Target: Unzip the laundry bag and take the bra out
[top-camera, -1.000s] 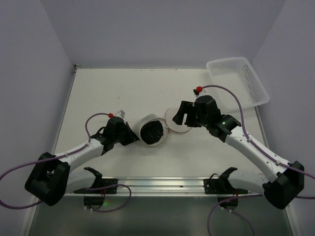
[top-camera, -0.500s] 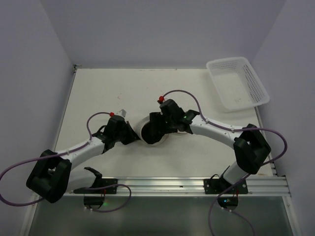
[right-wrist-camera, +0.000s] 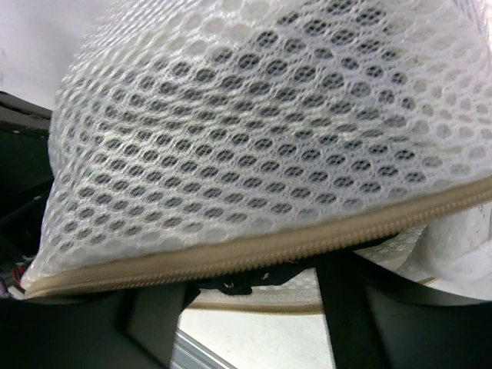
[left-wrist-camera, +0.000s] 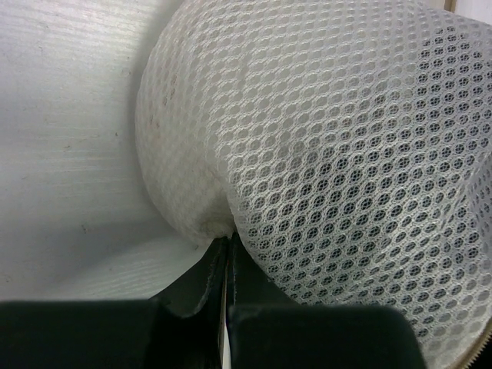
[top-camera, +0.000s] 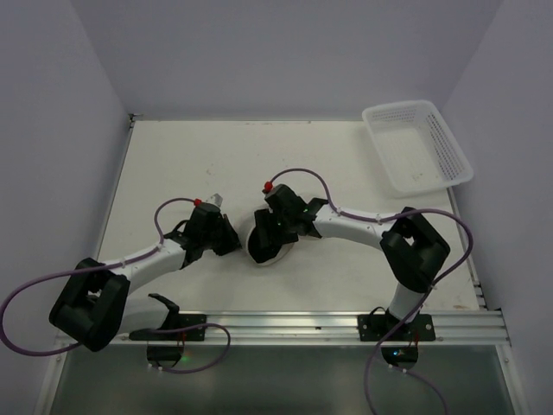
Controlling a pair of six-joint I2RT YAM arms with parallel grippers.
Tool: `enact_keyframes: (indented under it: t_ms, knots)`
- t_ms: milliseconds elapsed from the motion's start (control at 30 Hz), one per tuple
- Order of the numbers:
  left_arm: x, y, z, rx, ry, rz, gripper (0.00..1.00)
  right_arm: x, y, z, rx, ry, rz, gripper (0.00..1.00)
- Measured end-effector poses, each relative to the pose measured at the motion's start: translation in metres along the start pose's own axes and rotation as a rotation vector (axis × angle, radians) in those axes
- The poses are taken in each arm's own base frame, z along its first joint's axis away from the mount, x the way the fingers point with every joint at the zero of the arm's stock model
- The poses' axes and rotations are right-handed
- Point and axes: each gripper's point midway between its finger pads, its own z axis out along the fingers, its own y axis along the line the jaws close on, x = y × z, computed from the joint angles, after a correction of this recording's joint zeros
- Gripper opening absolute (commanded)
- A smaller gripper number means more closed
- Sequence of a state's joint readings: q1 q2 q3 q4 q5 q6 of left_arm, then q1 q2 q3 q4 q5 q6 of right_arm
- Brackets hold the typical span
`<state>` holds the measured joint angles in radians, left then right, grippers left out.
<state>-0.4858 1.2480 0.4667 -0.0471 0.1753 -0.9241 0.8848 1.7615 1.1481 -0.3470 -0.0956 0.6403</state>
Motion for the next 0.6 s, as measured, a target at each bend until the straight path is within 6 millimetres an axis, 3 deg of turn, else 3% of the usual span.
enact_keyframes:
  t_ms: [33, 67, 133, 167, 300, 467, 600]
  knots:
    - [0.0, 0.0, 0.0, 0.0, 0.0, 0.0, 0.0, 0.001, 0.0, 0.002, 0.0, 0.004, 0.001, 0.56]
    - [0.0, 0.0, 0.0, 0.0, 0.0, 0.0, 0.0, 0.002, -0.001, 0.004, 0.003, 0.008, 0.004, 0.42]
    - [0.0, 0.0, 0.0, -0.001, 0.0, 0.0, 0.0, 0.004, -0.003, 0.007, 0.009, 0.016, 0.004, 0.3]
    - [0.0, 0.0, 0.0, -0.001, 0.0, 0.0, 0.0, 0.004, -0.004, 0.008, 0.011, 0.017, 0.005, 0.19]
    - [0.0, 0.0, 0.0, -0.001, 0.0, 0.0, 0.0, 0.004, -0.004, 0.008, 0.011, 0.016, 0.003, 0.0]
    - [0.0, 0.0, 0.0, -0.001, 0.0, 0.0, 0.0, 0.003, -0.003, 0.005, 0.005, 0.008, -0.011, 0.0]
    - [0.0, 0.0, 0.0, -0.001, 0.0, 0.0, 0.0, -0.002, 0.002, -0.02, -0.021, -0.032, -0.042, 0.0]
